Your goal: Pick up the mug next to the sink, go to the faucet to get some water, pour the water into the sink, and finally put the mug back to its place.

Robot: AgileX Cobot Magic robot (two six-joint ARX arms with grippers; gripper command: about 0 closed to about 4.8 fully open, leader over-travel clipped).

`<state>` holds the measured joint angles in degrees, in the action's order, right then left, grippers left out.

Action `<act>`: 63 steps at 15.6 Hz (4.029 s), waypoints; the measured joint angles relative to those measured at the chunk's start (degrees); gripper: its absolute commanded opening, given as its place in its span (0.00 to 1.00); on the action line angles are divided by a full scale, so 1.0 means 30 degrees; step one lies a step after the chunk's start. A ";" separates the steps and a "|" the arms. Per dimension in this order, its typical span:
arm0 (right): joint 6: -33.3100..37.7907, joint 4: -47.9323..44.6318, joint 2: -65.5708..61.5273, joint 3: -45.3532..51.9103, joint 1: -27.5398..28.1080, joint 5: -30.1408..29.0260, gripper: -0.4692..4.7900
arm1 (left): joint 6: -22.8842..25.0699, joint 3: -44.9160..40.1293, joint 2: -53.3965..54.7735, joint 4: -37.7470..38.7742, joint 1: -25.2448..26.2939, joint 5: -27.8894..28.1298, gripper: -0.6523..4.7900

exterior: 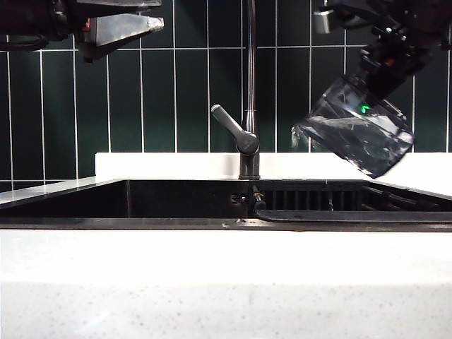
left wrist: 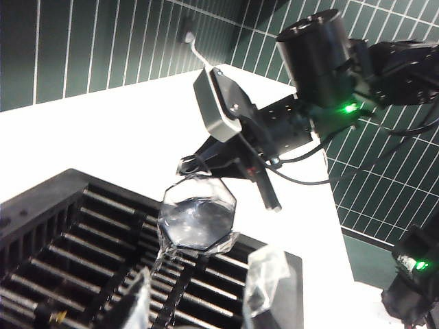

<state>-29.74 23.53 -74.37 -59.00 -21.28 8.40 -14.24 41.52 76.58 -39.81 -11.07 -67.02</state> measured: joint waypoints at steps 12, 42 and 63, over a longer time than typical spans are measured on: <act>-0.1749 0.2958 0.0044 -0.1428 -0.0801 0.2805 0.09 | 0.0168 0.0000 0.0007 0.0357 0.0000 0.0146 0.44; -1.2509 0.1909 -0.0816 -0.2200 -0.5056 1.0200 0.09 | 0.0117 0.0000 0.0022 0.2470 -0.0284 0.0444 0.44; -0.4881 -0.2186 -0.1151 -0.2390 -0.5931 1.1686 0.09 | 0.0095 0.0000 0.0022 0.2572 -0.0379 0.1304 0.44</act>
<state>-44.38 16.97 -77.82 -66.17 -39.07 43.46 -13.96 41.52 76.64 -32.10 -12.21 -63.11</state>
